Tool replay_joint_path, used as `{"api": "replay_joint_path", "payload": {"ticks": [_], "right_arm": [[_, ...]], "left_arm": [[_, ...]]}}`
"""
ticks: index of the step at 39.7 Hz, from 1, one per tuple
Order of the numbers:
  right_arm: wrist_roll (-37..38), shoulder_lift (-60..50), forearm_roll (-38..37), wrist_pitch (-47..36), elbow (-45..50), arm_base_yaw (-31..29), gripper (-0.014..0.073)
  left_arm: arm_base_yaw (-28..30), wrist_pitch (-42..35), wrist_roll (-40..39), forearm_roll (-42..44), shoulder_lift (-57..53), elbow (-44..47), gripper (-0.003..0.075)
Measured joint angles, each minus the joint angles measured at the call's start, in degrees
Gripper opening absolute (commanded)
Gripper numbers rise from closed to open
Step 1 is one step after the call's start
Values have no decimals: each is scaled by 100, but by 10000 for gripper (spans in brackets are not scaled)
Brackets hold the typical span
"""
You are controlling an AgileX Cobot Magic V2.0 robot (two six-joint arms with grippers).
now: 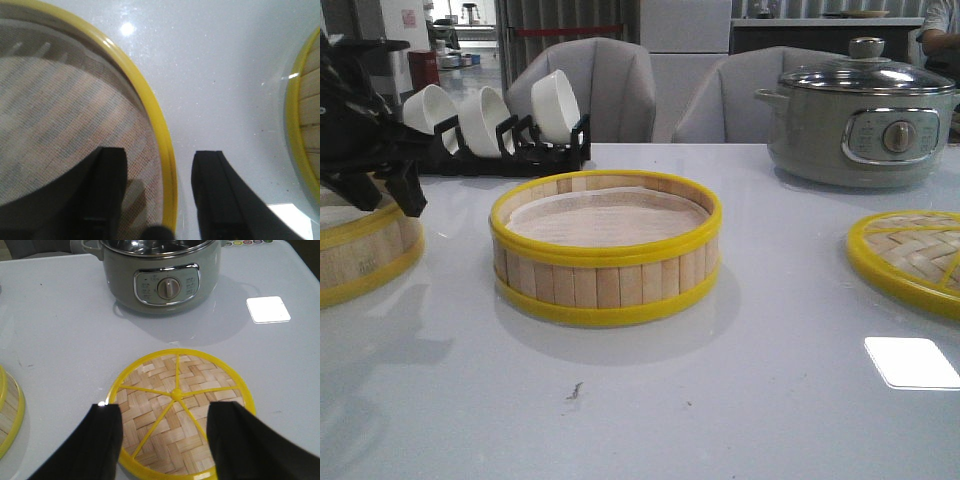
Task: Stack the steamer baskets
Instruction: 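Lower the left gripper onto the rim of the nearby bamboo basket, then grip the basket rim with the left gripper and lift it, then carry the basket over the middle basket and lower it on top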
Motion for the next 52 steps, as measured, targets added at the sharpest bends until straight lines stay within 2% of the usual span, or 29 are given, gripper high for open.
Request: {"api": "replay_joint_path", "payload": {"ticks": [6, 10, 13, 16, 17, 19, 25, 36, 46, 52], "right_arm": [[0, 0, 0, 0, 0, 0, 488], [0, 0, 0, 19, 0, 0, 488], [0, 0, 0, 19, 0, 0, 488], [0, 0, 0, 19, 0, 0, 488], [0, 0, 0, 19, 0, 0, 488], [0, 0, 0, 19, 0, 0, 488], [4, 0, 0, 33, 0, 0, 488], [4, 0, 0, 94, 0, 0, 488], [13, 0, 0, 115, 0, 0, 488], [13, 0, 0, 115, 0, 0, 488]], "left_arm": [[0, -10, 0, 0, 193, -9, 364], [0, -32, 0, 0, 202, -9, 322], [0, -66, 0, 0, 202, -9, 239], [0, -64, 0, 0, 202, -9, 94], [0, -64, 0, -15, 202, -9, 76], [0, -64, 0, -15, 202, -9, 97], [0, 340, 0, -38, 202, -244, 94], [-172, 1362, -34, -59, 180, -1386, 94], [-1019, 1917, -34, -59, 61, -2518, 94], [-1753, 1977, -34, -59, 61, -2728, 94]]}}
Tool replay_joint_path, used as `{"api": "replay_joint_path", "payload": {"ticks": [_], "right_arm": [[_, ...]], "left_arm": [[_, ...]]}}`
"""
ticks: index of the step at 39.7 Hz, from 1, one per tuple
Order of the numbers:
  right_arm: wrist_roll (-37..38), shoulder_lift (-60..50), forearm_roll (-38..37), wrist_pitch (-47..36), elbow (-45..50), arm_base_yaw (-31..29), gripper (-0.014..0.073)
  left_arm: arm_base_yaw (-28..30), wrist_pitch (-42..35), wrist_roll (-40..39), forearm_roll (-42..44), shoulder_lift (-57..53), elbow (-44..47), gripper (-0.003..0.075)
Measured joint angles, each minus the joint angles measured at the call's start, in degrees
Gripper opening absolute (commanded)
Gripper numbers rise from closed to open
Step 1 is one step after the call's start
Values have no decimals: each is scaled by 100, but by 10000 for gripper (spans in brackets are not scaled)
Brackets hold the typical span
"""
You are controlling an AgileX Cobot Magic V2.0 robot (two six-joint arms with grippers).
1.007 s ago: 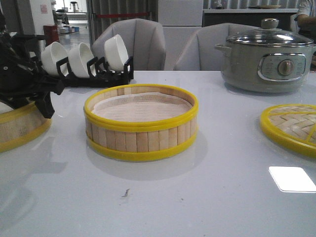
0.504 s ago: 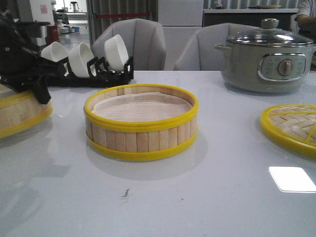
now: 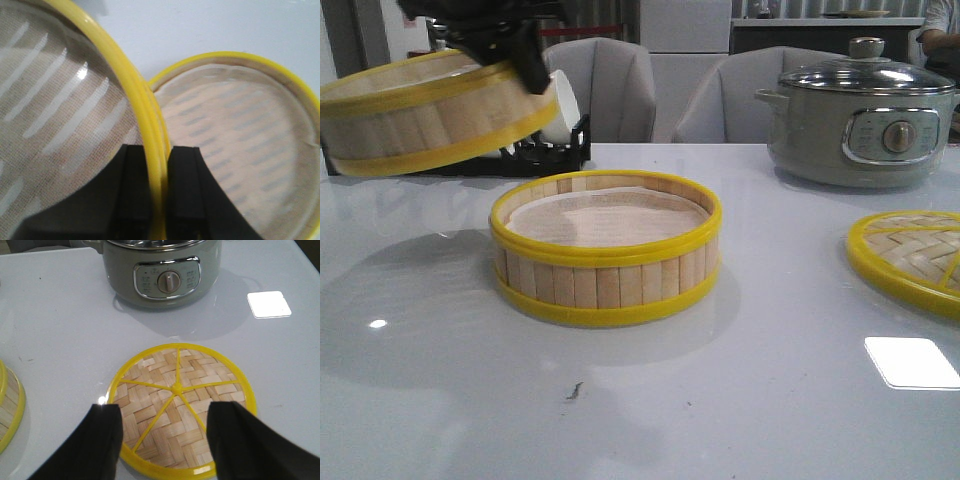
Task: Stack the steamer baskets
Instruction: 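Carry the basket over the middle basket and lower it on top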
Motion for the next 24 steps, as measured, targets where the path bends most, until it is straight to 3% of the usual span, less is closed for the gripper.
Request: {"api": "replay_joint_path", "payload": {"ticks": [12, 24], "right_arm": [[0, 0, 0, 91, 0, 0, 488], [0, 0, 0, 104, 0, 0, 488]], "left_arm": [[-1193, -101, 0, -76, 267, -10, 94], [-1595, -241, 0, -14, 775, -10, 94]]}}
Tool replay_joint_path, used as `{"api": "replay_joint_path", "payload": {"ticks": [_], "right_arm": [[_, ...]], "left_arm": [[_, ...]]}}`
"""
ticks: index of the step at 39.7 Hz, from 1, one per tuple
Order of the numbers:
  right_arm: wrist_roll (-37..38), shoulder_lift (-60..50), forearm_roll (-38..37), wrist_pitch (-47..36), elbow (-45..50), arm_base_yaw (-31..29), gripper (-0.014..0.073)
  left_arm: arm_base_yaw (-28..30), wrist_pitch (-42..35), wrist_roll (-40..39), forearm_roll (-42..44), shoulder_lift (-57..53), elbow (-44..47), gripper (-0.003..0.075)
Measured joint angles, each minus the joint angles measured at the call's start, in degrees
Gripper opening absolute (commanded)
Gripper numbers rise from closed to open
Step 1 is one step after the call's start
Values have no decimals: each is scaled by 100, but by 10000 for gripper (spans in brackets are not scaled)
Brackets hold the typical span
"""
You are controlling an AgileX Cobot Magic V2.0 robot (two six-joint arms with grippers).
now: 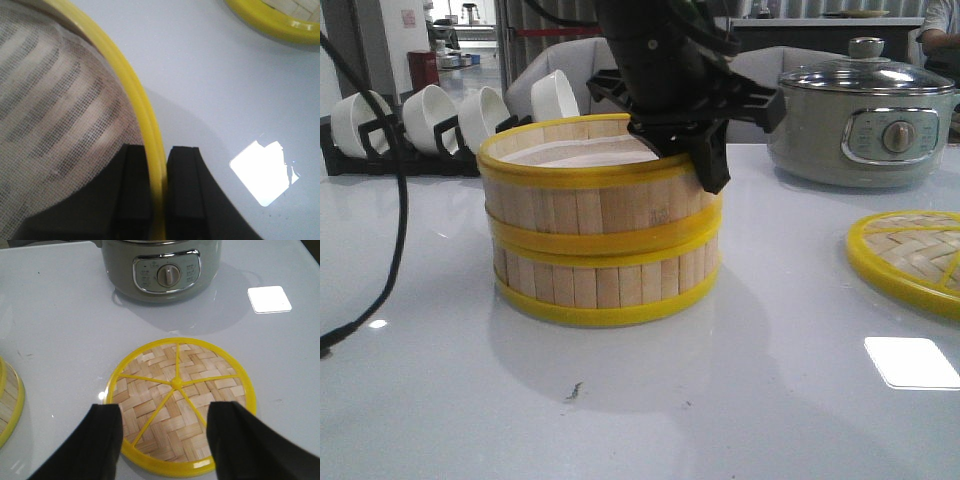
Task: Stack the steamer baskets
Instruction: 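Carry the basket over the middle basket and lower it on top, then open the left gripper and withdraw it from the stacked baskets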
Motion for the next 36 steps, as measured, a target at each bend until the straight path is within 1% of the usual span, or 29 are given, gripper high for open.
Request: {"api": "replay_joint_path", "payload": {"ticks": [13, 19, 21, 24, 33, 36], "right_arm": [[0, 0, 0, 2, 0, 0, 488], [0, 0, 0, 47, 0, 0, 488], [0, 0, 0, 62, 0, 0, 488], [0, 0, 0, 65, 0, 0, 488], [0, 0, 0, 78, 0, 0, 488], [0, 0, 0, 78, 0, 0, 488]], "left_arm": [[0, -79, 0, 9, 104, -2, 95], [0, -92, 0, 36, 104, -12, 103], [0, -92, 0, 34, 104, -12, 116], [0, -92, 0, 34, 104, -12, 176], [-3, -140, 0, 78, 104, -12, 427], [-3, -129, 0, 78, 104, -46, 472]]}}
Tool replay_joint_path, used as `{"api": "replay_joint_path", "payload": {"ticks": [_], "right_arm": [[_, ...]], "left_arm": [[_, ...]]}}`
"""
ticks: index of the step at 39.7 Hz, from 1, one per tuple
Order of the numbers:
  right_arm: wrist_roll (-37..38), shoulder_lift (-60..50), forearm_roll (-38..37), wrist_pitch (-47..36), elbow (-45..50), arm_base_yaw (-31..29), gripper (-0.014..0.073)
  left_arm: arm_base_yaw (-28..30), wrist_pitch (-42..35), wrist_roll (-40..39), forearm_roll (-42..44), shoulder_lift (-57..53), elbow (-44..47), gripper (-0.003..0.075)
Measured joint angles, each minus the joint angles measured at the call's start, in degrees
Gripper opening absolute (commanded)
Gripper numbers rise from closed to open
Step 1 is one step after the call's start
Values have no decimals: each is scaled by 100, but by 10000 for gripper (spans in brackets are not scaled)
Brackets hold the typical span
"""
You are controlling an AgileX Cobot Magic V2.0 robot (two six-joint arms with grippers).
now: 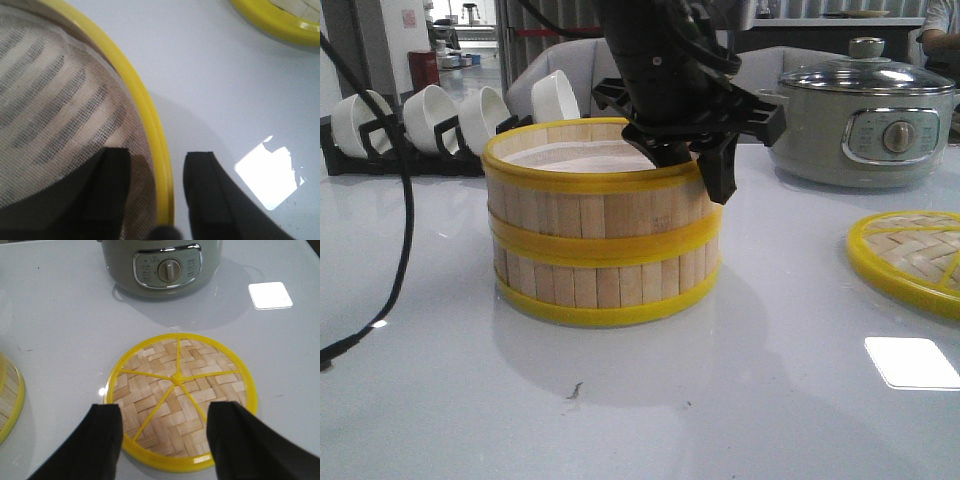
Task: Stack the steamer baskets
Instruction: 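Open the left gripper and withdraw it from the stacked baskets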
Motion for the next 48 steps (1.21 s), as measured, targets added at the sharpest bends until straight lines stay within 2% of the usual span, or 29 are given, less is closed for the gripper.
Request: {"api": "replay_joint_path", "payload": {"ticks": [11, 14, 17, 22, 23, 25, 31, 42, 48], "right_arm": [[4, 0, 0, 0, 0, 0, 488], [4, 7, 0, 9, 0, 0, 488], [4, 23, 0, 9, 0, 0, 488], [4, 144, 0, 9, -5, 0, 488], [4, 173, 0, 9, -5, 0, 488], [4, 200, 0, 13, -5, 0, 488], [4, 256, 0, 22, -5, 0, 488], [4, 259, 0, -55, -5, 0, 488], [4, 259, 0, -55, -5, 0, 488]], "left_arm": [[0, 533, 0, 45, 44, -821, 476], [0, 699, 0, 45, 44, -1173, 454], [0, 932, 0, 88, 44, -1515, 359], [18, 1262, 0, 178, 44, -1985, 94], [52, 1311, 0, 178, 44, -2083, 69], [143, 1378, 0, 162, 44, -2255, 103], [681, 1510, -125, 100, -83, -2538, 85], [2226, 1625, -384, 97, -975, -2576, 85], [2982, 1625, -457, 97, -1683, -2240, 85]]}}
